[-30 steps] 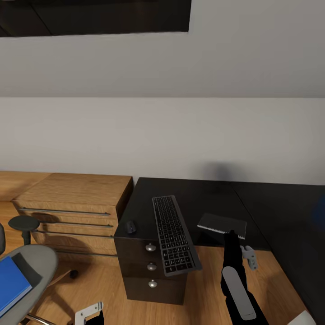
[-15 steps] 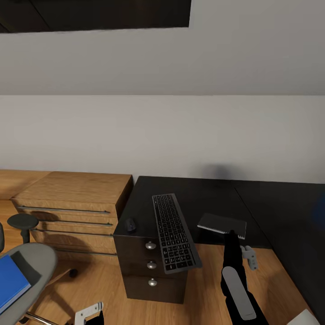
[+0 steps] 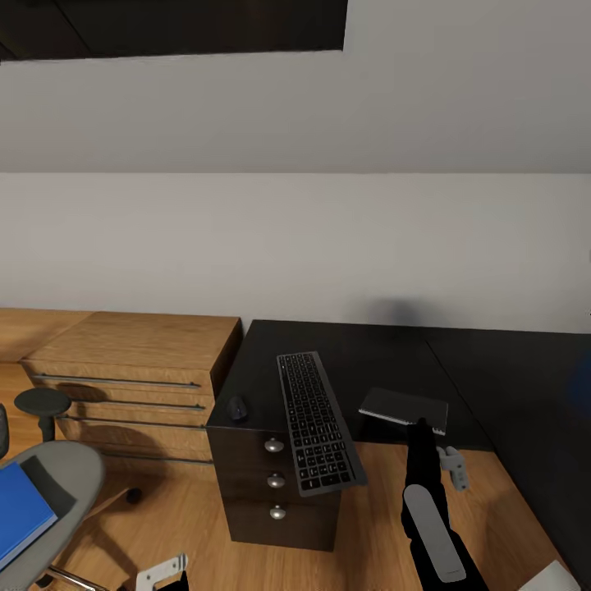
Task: In the bedroom, organize the workspace by keeping the computer under the desk, ensuring the monitor is on the desk, placing the keyboard on the desk next to the monitor, placing the mouse on the desk next to the keyboard, moving the folder from the swivel chair onto the desk next to the mouse, stacking the notebook on top of the folder with the pen on top of the notebook, and positioning the swivel chair next to the desk.
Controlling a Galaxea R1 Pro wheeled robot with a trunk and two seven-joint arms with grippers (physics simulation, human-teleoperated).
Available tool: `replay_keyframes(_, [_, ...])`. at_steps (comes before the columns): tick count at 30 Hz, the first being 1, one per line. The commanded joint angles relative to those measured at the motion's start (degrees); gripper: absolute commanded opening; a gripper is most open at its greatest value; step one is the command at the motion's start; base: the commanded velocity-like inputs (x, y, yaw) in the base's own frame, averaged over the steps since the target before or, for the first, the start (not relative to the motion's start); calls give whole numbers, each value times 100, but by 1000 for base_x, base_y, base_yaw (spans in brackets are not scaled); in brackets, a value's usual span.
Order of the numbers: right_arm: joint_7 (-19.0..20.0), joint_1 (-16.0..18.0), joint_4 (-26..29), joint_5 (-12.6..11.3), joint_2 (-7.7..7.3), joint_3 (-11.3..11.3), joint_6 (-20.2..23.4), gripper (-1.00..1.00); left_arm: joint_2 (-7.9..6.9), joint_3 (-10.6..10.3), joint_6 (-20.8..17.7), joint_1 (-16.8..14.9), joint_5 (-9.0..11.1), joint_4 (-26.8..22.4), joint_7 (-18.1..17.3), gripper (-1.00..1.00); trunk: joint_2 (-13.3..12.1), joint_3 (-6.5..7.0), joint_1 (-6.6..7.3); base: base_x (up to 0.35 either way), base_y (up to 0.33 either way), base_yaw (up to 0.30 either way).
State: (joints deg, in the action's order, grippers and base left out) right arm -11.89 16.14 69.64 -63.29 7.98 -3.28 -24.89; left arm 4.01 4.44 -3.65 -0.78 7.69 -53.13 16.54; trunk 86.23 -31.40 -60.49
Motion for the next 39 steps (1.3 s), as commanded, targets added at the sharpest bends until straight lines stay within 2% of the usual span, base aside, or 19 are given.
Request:
replay_keyframes(1, [-9,3,6,-28,2,1,-16,-100,3,5,-24,-1,37,1,13,100,3,-6,1,-115,0,0])
replay_keyframes(25, [-19,3,5,-21,2,3,-13,-100,3,5,-21,-1,31,14,8,100,3,-6,1,-17,0,0])
replay_keyframes(26, [-20,3,5,-20,2,3,-12,100,3,5,-21,-1,31,13,8,100,3,-6,1,0,0,0])
replay_keyframes(39, [-15,3,5,-17,2,3,-16,100,3,5,-21,-1,31,13,7,100,3,-6,1,0,0,0])
